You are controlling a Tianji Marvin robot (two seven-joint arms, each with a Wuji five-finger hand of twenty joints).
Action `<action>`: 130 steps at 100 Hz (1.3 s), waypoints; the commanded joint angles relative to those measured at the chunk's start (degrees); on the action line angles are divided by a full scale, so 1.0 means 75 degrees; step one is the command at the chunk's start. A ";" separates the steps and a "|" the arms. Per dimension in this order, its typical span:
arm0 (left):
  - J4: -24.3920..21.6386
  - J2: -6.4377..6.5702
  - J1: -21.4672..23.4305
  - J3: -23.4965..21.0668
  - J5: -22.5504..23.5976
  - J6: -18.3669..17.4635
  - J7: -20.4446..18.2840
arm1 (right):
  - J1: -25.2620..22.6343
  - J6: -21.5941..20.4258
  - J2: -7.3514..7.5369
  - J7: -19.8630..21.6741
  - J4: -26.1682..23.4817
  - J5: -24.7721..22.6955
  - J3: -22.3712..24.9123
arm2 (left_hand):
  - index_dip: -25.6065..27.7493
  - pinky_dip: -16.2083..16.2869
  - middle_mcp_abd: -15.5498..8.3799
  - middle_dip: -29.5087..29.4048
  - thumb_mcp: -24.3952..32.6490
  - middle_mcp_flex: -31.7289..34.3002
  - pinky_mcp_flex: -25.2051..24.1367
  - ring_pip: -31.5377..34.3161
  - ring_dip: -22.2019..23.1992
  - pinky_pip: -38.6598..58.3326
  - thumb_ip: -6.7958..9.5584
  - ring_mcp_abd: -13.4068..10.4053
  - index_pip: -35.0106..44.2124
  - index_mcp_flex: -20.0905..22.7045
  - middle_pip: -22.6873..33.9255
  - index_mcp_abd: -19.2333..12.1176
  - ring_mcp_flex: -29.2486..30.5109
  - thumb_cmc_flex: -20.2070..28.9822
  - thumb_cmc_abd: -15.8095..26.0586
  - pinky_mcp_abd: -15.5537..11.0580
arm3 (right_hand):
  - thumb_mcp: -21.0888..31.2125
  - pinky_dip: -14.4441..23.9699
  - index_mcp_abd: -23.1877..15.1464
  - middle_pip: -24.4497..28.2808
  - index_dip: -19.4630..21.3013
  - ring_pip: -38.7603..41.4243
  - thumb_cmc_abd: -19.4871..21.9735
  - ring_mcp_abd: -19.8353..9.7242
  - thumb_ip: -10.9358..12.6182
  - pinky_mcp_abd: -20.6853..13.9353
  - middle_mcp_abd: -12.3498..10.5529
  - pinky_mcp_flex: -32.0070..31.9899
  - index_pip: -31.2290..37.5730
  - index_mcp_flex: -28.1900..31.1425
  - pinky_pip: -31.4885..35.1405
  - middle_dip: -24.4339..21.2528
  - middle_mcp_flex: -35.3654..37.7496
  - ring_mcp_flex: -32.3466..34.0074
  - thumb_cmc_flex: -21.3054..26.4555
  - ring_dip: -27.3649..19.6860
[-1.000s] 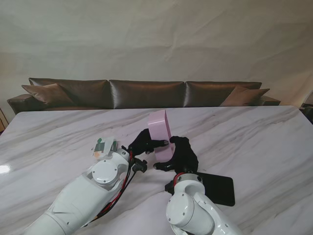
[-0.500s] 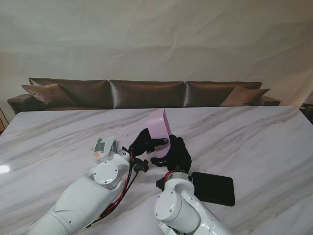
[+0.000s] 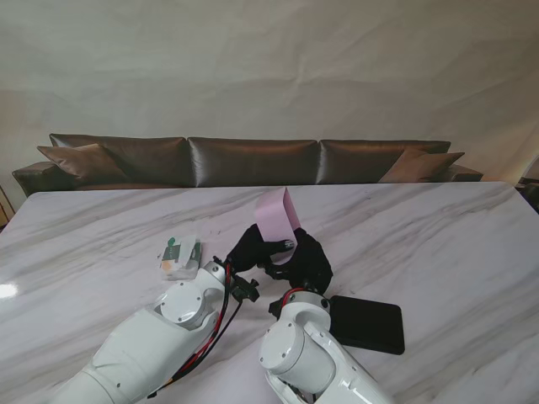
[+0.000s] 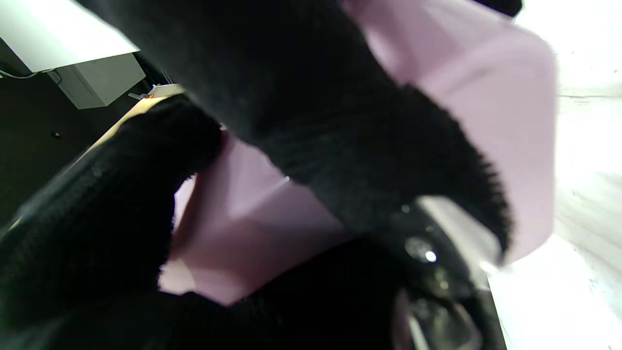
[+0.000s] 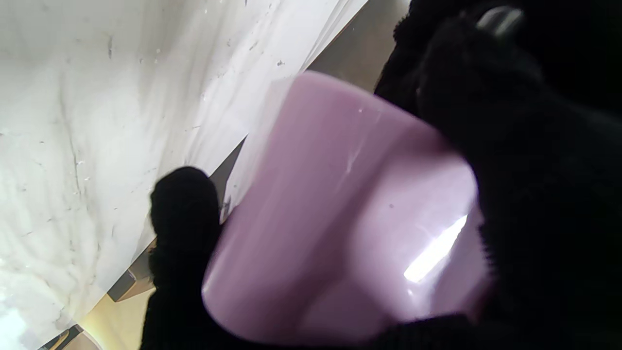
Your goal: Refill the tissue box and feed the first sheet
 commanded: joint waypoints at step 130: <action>0.0414 0.0053 -0.0047 -0.0234 -0.0649 0.0911 -0.2100 | -0.0031 0.0819 0.0192 0.0315 -0.0348 -0.1084 0.0612 | -0.8719 0.0323 0.1613 -0.6691 -0.3563 -0.6090 -0.8794 -0.7592 -0.4476 -0.6757 -0.0344 0.2887 -0.8752 -0.2934 -0.7321 0.1599 -0.6497 -0.0117 0.2578 0.5023 | 0.2158 0.0106 -0.2648 0.1202 0.1976 0.3940 -0.1175 -0.0323 0.0423 -0.1952 -0.0389 0.3975 0.2065 0.5403 0.2919 0.1439 0.4393 0.3689 0.2313 0.1091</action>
